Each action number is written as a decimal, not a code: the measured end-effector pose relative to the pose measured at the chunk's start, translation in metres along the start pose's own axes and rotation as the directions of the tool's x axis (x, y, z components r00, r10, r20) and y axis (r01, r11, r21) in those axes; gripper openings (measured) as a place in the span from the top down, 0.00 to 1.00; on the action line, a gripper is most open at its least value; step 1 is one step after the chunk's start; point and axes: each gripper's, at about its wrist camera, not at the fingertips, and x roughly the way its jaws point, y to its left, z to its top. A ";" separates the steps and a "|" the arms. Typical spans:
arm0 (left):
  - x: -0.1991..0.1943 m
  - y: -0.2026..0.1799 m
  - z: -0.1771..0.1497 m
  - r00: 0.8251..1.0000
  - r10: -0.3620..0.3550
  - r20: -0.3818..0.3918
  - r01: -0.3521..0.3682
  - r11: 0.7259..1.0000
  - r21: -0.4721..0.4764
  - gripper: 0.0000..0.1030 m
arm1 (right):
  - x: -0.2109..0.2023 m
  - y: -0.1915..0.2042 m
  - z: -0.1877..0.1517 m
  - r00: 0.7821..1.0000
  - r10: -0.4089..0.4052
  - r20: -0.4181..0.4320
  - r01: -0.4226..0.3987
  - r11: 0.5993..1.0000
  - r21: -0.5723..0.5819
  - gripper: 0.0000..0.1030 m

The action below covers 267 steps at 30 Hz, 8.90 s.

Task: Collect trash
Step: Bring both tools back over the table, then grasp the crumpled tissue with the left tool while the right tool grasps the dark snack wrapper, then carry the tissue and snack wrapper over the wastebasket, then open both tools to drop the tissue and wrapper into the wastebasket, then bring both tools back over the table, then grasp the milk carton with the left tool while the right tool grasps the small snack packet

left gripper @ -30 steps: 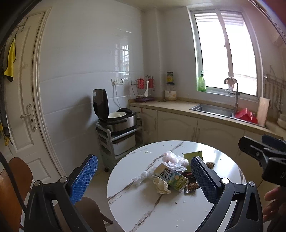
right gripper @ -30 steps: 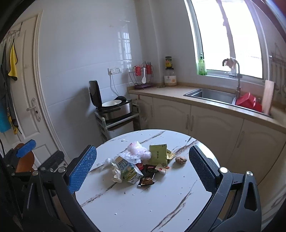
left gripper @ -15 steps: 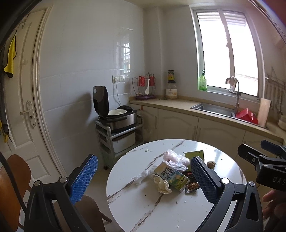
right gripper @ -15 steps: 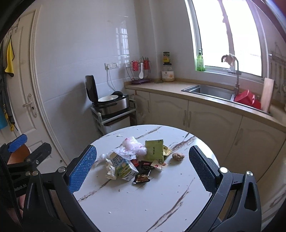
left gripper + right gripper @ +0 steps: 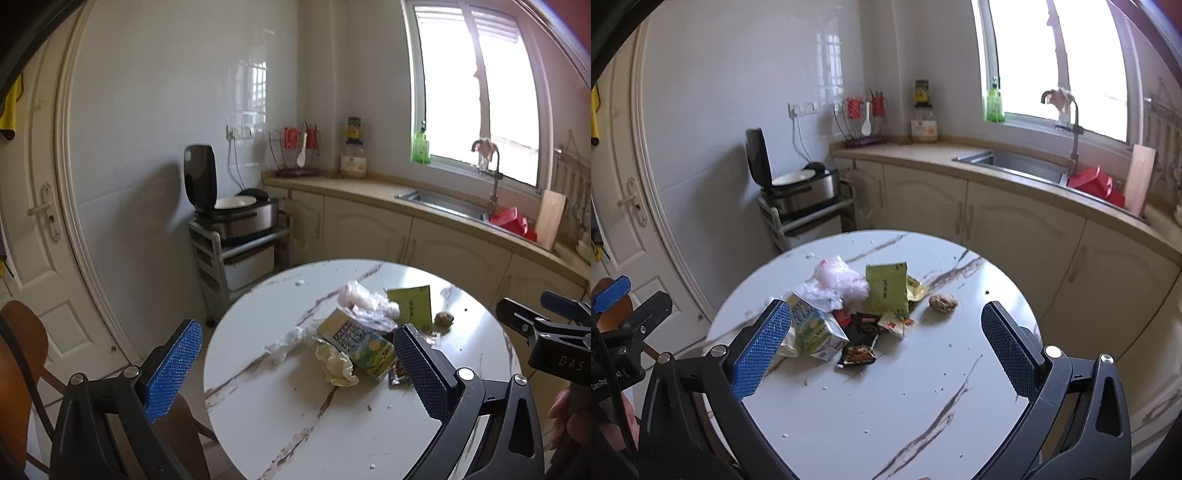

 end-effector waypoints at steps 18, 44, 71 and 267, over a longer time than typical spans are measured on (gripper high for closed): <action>0.152 0.012 0.007 0.961 -0.034 -0.275 0.030 0.999 -0.019 0.00 | 0.151 -0.016 -0.053 0.932 0.074 -0.354 -0.068 0.997 0.030 0.18; 0.237 0.055 0.005 0.904 -0.249 -0.347 0.209 0.967 -0.148 0.77 | 0.170 -0.015 -0.063 0.892 0.228 -0.389 -0.225 0.973 0.055 0.93; 0.121 0.047 -0.007 0.926 -0.240 -0.291 0.242 0.970 -0.031 0.83 | 0.110 -0.040 -0.076 0.905 0.262 -0.334 -0.243 0.965 0.097 0.97; 0.286 -0.009 0.009 0.917 -0.201 -0.344 0.134 0.969 -0.209 0.48 | 0.183 -0.044 -0.048 0.923 0.150 -0.354 -0.142 0.989 0.047 0.71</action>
